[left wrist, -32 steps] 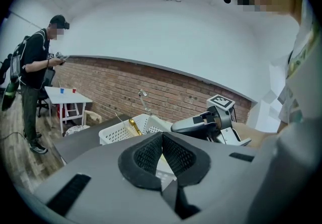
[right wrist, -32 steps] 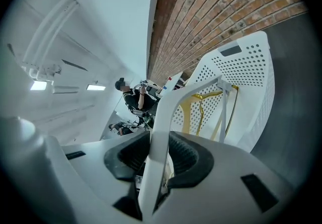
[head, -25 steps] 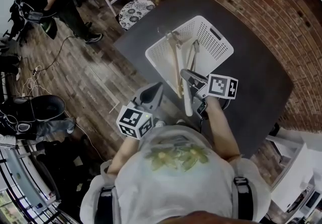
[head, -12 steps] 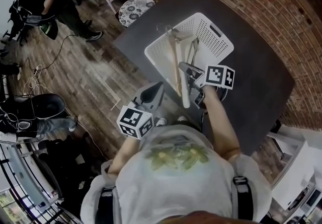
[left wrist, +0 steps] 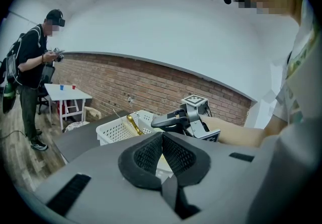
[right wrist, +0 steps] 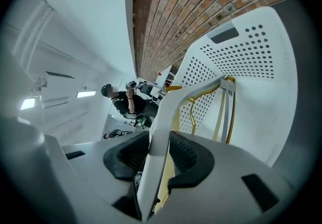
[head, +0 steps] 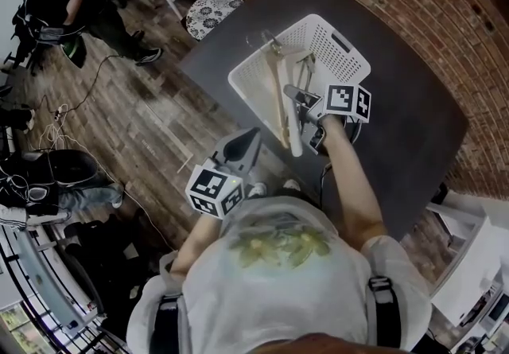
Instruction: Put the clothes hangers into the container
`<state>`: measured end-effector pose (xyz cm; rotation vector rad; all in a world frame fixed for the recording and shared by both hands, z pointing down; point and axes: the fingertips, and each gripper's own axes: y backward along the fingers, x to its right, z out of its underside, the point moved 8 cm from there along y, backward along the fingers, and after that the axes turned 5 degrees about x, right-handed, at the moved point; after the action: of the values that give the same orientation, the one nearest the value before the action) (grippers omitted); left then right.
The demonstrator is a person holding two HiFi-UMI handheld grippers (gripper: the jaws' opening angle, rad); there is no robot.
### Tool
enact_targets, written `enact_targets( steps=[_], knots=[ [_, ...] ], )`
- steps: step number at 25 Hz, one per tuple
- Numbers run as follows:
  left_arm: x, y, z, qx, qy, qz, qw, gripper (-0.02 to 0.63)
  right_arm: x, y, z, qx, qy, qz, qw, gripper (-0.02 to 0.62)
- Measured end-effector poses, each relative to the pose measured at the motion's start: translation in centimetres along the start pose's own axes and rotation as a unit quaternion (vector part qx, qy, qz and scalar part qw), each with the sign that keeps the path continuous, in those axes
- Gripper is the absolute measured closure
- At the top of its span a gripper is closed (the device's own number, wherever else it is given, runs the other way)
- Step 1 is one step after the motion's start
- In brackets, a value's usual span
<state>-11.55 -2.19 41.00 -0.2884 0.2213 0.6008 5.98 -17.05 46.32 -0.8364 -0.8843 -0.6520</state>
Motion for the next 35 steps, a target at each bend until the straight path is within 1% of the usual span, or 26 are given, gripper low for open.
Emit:
enact_targets(
  steps=[4,8,12,17,19,20,22,24,27,29,31,33,35],
  knots=[
    [-0.3,0.2,0.0,-0.001,0.000,0.003,1.0000,0.577,0.0,-0.6,-0.3,-0.010,0.000,0.011,1.000,0.456],
    [-0.4,0.2,0.1,-0.003,0.001,0.005,1.0000,0.577,0.1,-1.4,-0.4,-0.025,0.010,0.028,0.999,0.456],
    [-0.3,0.3,0.3,-0.003,0.002,0.006,1.0000,0.577,0.7,-1.8,-0.6,-0.029,-0.006,0.041,0.999,0.456],
    [-0.4,0.7,0.4,-0.003,0.002,0.005,1.0000,0.577,0.8,-2.2,-0.7,-0.039,-0.011,0.032,0.999,0.456],
    [-0.4,0.6,0.4,-0.003,0.003,0.006,1.0000,0.577,0.6,-2.3,-0.9,-0.041,-0.008,0.027,0.999,0.440],
    [-0.4,0.5,0.3,-0.002,0.003,0.007,1.0000,0.577,0.5,-2.3,-1.0,-0.041,-0.006,0.026,0.999,0.413],
    [-0.3,0.5,0.2,-0.001,0.004,0.009,1.0000,0.577,0.2,-2.2,-1.1,-0.038,0.004,0.026,0.999,0.386],
    [-0.3,0.6,0.2,0.000,0.003,0.012,0.9999,0.577,-0.3,-1.9,-1.2,-0.033,0.028,0.043,0.998,0.369],
    [-0.3,0.7,0.2,0.002,0.003,0.014,0.9999,0.577,-1.1,-1.1,-1.4,-0.014,0.095,0.087,0.992,0.362],
    [-0.3,0.7,0.2,0.002,0.003,0.016,0.9999,0.577,-1.8,-0.3,-1.5,0.005,0.137,0.109,0.985,0.362],
    [-0.3,0.7,0.1,0.002,0.006,0.020,0.9998,0.577,-2.7,0.6,-1.4,0.027,0.175,0.123,0.976,0.362],
    [-0.3,0.8,0.0,0.002,0.010,0.025,0.9996,0.577,-3.8,1.7,-1.0,0.049,0.216,0.132,0.966,0.364],
    [-0.2,0.9,0.0,0.003,0.011,0.031,0.9995,0.577,-5.0,2.8,-0.4,0.070,0.250,0.129,0.957,0.369]
  ],
)
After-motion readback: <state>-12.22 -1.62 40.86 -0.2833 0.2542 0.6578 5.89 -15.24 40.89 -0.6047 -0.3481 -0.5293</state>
